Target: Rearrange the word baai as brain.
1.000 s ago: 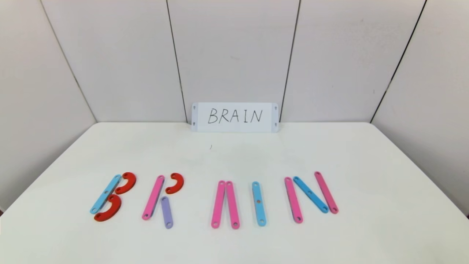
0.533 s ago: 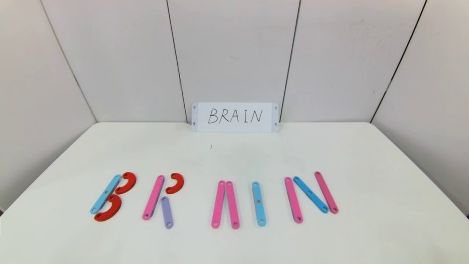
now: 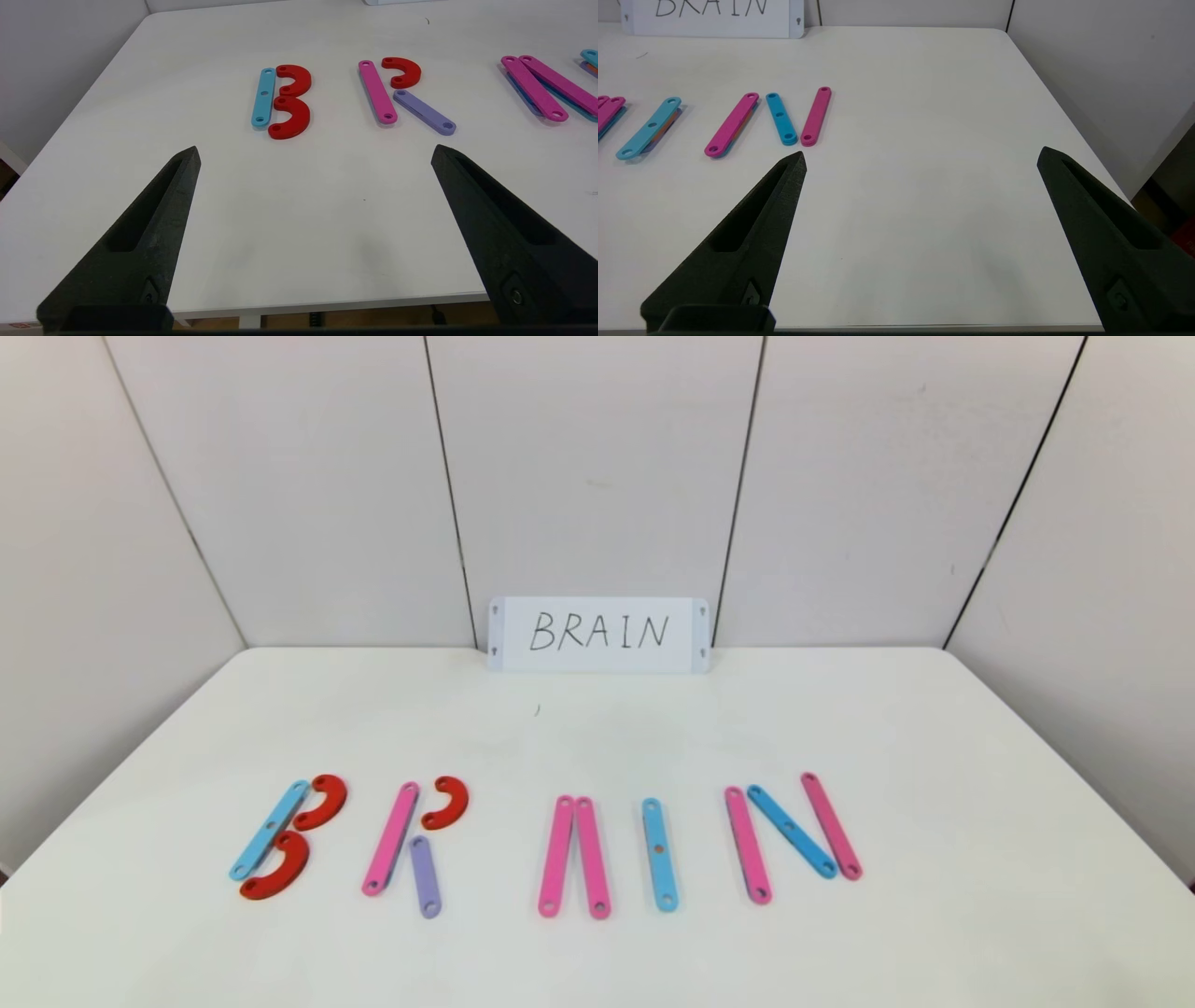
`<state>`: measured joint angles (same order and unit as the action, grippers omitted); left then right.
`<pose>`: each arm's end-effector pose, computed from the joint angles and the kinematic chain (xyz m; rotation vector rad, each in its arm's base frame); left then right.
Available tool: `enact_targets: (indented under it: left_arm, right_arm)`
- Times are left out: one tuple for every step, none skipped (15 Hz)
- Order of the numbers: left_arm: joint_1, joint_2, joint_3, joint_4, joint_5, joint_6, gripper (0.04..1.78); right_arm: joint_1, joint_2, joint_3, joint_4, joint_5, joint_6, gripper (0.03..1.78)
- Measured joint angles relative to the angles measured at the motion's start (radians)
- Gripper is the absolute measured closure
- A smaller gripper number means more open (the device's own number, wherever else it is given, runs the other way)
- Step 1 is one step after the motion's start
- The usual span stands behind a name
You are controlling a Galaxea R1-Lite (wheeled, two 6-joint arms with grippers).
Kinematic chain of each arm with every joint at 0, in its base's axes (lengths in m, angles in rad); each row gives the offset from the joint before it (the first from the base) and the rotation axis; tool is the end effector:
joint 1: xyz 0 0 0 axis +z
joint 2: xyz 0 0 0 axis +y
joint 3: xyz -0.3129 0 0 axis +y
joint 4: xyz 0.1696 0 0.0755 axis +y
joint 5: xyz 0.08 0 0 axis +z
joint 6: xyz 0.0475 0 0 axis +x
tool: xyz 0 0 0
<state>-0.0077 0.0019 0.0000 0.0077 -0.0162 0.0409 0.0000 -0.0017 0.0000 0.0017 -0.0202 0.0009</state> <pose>-0.0157 -0.0006 0.0745 0.0409 0.0091 -0.0241 -0.0159 -0.0010 0.0753 0.0009 0.0000 -0.0202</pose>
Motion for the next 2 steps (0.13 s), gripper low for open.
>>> enact_targets:
  left_arm:
    - [0.0, 0.0, 0.0, -0.001, 0.001, -0.015, 0.09]
    - [0.0, 0.0, 0.0, -0.001, 0.003, -0.021, 0.09]
  right_arm:
    - [0.0, 0.0, 0.0, 0.0, 0.0, 0.0, 0.08]
    - [0.0, 0.0, 0.0, 0.0, 0.0, 0.0, 0.08]
